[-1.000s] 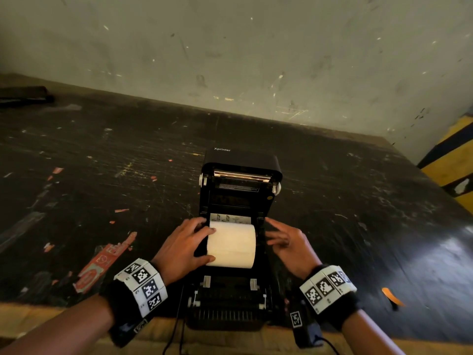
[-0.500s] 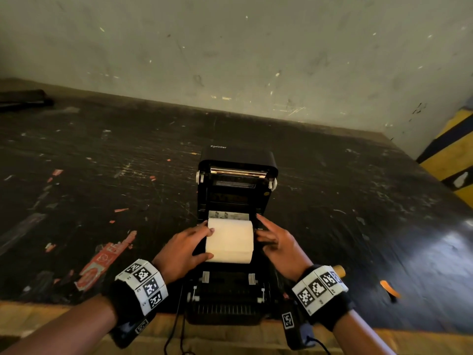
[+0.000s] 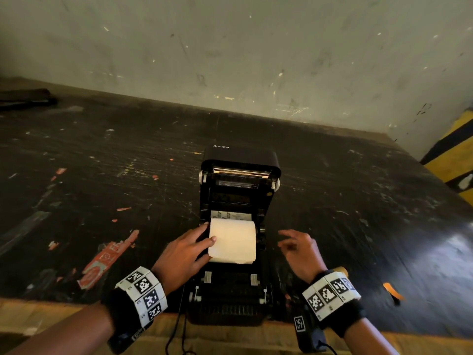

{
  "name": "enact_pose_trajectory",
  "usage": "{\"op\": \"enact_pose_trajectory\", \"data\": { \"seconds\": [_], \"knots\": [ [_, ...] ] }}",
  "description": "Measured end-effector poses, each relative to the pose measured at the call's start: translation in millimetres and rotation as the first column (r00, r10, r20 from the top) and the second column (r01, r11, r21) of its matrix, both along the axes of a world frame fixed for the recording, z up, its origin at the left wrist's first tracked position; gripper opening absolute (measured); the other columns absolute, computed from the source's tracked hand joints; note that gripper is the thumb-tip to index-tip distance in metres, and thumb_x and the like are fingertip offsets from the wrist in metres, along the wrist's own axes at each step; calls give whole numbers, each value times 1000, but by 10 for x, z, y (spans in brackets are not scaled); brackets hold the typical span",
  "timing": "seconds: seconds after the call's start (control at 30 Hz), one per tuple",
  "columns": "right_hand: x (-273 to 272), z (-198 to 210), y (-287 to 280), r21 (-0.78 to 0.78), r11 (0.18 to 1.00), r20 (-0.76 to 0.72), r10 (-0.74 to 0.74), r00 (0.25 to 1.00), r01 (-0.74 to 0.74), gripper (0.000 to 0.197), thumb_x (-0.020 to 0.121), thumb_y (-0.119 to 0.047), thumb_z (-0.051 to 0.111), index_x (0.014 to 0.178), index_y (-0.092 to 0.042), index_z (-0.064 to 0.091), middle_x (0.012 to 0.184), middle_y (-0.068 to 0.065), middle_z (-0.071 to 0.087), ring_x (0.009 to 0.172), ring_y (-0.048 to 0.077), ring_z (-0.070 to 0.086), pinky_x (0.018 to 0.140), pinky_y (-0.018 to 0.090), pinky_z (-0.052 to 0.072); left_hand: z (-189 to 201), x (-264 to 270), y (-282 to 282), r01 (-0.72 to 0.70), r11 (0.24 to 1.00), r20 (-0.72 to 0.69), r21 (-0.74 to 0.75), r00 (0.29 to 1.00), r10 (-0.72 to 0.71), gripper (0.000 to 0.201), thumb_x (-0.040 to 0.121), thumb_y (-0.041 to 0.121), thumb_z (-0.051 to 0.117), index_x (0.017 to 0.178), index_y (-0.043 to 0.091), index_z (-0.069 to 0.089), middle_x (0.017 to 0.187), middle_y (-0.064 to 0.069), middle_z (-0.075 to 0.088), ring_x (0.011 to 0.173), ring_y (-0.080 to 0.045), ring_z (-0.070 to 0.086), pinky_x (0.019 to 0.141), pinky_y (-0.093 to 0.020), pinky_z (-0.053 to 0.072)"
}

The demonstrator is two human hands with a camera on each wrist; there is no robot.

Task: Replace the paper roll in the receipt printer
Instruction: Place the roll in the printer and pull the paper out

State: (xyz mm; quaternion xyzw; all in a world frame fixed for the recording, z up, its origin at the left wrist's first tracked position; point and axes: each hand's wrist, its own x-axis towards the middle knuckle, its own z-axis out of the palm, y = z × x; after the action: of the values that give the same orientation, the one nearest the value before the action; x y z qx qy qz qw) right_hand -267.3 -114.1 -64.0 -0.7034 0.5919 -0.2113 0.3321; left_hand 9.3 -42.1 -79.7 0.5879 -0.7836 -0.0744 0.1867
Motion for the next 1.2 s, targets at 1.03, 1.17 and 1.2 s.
{"op": "enact_pose_trajectory", "data": {
  "seconds": [1.03,1.17,1.2],
  "knots": [
    [413,16,286,72,993,208,77,975,-94,82,79,-11,70,143,-27,20,84,-4,72,83,-4,64,78,15,46,45,-92,27,-50,953,-621,298,749,233,21,80,14,70,93,20,55,77,-3,72,72,-11,69,75,-25,52],
    [421,-31,306,68,993,142,85,986,-95,90,78,-10,71,145,-28,13,80,-6,71,82,-2,64,85,17,44,-34,-55,48,-60,942,-542,329,805,241,23,77,20,72,86,27,51,80,1,72,77,-12,67,74,-35,56],
    [427,-39,312,71,992,131,90,987,-100,91,79,-10,70,145,-28,10,80,-6,71,82,-2,64,84,16,43,-47,-60,54,-63,943,-531,327,813,239,24,77,20,72,85,27,51,80,2,71,78,-13,67,74,-36,56]
  ]
}}
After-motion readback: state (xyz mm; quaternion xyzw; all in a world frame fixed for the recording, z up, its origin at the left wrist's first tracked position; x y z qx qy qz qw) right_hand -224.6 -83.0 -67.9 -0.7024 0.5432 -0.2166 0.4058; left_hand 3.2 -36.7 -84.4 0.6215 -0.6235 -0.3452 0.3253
